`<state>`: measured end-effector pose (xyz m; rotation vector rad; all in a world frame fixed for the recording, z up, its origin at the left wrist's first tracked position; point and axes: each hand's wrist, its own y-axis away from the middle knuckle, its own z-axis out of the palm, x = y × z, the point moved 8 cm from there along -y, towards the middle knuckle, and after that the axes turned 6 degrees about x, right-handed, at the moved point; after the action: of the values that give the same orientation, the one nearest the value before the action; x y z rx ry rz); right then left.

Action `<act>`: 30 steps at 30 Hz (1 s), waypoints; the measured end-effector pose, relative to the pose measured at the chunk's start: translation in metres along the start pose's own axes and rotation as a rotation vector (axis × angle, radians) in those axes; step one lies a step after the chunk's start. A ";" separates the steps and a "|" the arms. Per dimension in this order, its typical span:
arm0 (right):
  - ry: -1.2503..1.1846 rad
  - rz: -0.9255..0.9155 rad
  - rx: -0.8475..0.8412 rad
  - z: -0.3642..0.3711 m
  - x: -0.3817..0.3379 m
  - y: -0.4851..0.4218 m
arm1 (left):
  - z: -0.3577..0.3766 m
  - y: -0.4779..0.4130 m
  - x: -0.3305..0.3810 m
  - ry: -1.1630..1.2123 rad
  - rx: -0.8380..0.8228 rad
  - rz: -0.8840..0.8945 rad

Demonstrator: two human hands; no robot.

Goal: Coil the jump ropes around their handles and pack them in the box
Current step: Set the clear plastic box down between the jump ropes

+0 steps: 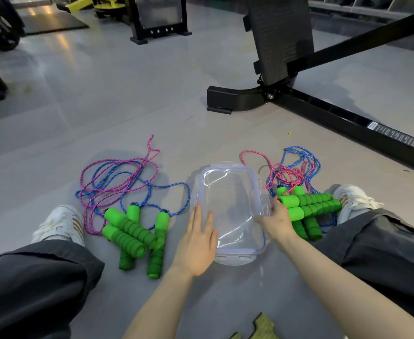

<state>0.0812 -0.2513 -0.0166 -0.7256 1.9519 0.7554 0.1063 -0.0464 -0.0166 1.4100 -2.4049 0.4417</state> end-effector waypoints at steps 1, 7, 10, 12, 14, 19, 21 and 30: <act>-0.089 0.054 0.001 -0.002 0.000 0.002 | 0.002 0.001 0.000 -0.011 -0.015 -0.001; -0.452 0.115 -0.044 -0.006 -0.002 0.006 | 0.001 0.001 0.003 -0.070 0.011 0.034; -0.635 0.184 -0.082 -0.011 -0.009 0.002 | -0.008 -0.001 0.003 -0.150 0.088 0.106; -0.681 0.181 -0.073 -0.024 -0.018 -0.006 | -0.011 0.002 0.002 -0.180 0.116 0.155; -0.759 0.163 -0.029 -0.047 -0.028 -0.016 | -0.008 0.008 0.011 -0.241 0.136 0.284; -0.862 0.121 0.077 -0.098 -0.034 -0.034 | 0.021 0.014 0.044 -0.374 0.128 0.536; -0.764 0.109 0.104 -0.106 -0.032 -0.036 | 0.030 0.011 0.045 -0.379 0.085 0.560; -0.725 0.094 0.221 -0.130 -0.035 -0.034 | -0.028 -0.011 -0.015 -0.489 0.177 0.335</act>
<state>0.0529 -0.3629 0.0607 -0.1768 1.3750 0.7151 0.1264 -0.0282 0.0032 1.3008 -3.0906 0.4352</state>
